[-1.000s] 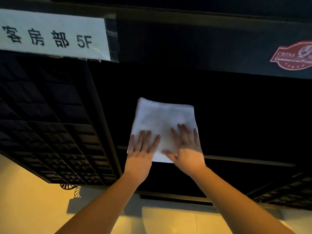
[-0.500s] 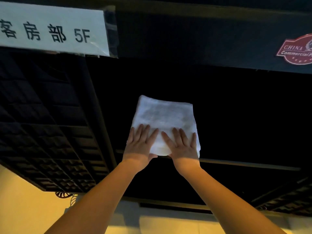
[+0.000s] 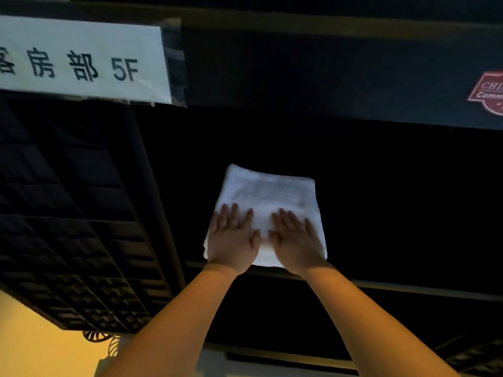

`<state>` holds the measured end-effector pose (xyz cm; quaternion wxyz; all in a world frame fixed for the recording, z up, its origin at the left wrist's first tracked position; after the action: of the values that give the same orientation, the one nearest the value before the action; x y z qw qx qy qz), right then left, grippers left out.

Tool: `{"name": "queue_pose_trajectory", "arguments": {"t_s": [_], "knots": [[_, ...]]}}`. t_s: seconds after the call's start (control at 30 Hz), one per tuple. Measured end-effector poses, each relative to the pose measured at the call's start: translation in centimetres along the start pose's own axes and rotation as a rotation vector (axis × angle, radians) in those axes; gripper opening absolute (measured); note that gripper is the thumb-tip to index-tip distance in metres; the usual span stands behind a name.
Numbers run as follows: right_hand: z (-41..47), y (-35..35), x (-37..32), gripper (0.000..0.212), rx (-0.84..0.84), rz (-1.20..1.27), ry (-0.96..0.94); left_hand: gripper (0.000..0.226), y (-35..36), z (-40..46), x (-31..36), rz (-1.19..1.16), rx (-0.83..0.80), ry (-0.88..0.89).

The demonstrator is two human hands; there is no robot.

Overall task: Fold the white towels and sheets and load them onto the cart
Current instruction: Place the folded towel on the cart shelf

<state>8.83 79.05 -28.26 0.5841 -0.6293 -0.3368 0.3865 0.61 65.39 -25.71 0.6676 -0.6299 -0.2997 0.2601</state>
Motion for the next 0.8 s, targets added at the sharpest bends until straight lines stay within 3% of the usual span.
{"name": "queue_pose_trajectory", "arguments": {"t_s": [0.1, 0.13, 0.2, 0.3, 0.4, 0.5, 0.57, 0.6, 0.67, 0.73, 0.8], "knots": [[0.5, -1.0, 2.7, 0.06, -0.05, -0.096, 0.228, 0.053, -1.0, 0.4, 0.0, 0.01, 0.047, 0.023], [1.1, -1.7, 2.6, 0.059, -0.04, -0.151, 0.223, 0.047, -1.9, 1.2, -0.1, 0.028, 0.11, 0.033], [2.9, -2.9, 0.4, 0.056, -0.011, -0.155, 0.026, 0.038, -3.4, 3.4, -0.4, 0.053, 0.175, 0.068], [5.2, -3.5, -3.5, 0.054, -0.06, 0.013, -0.257, 0.056, -2.9, 5.9, -0.6, 0.009, 0.012, 0.134], [6.6, -3.2, -2.5, 0.057, -0.109, -0.019, -0.049, 0.055, -1.5, 7.3, -0.7, -0.038, -0.08, 0.065], [7.5, -3.7, -0.7, 0.056, -0.088, -0.068, 0.196, 0.031, -2.5, 8.6, -0.7, 0.037, 0.164, -0.02], [8.5, -4.4, -0.9, 0.05, -0.01, 0.045, 0.155, 0.025, -3.0, 9.6, -0.3, 0.156, 0.312, 0.033], [9.0, -4.5, -1.3, 0.049, 0.006, 0.062, 0.064, 0.034, -2.4, 10.5, -0.1, 0.123, 0.312, 0.116], [9.8, -4.1, -1.9, 0.053, -0.041, 0.031, -0.078, 0.054, -0.8, 12.0, -0.1, -0.016, 0.097, 0.196], [10.5, -3.4, -1.2, 0.059, -0.105, 0.008, -0.013, 0.062, 0.0, 12.8, -0.7, -0.072, -0.047, 0.112], [10.7, -2.8, 0.3, 0.062, -0.122, 0.002, 0.098, 0.068, 0.4, 13.0, -1.1, -0.104, -0.09, 0.032]]}}
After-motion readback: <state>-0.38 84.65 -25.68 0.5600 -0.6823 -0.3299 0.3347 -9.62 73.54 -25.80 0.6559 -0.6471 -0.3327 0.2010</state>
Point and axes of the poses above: each hand's wrist, its own z-axis towards the middle knuckle, its own y-axis out of the palm, x = y × z, the point moved 2 cm from there along z, towards the middle knuckle, and after that the axes turned 5 degrees about -x, right-handed, at the moved point
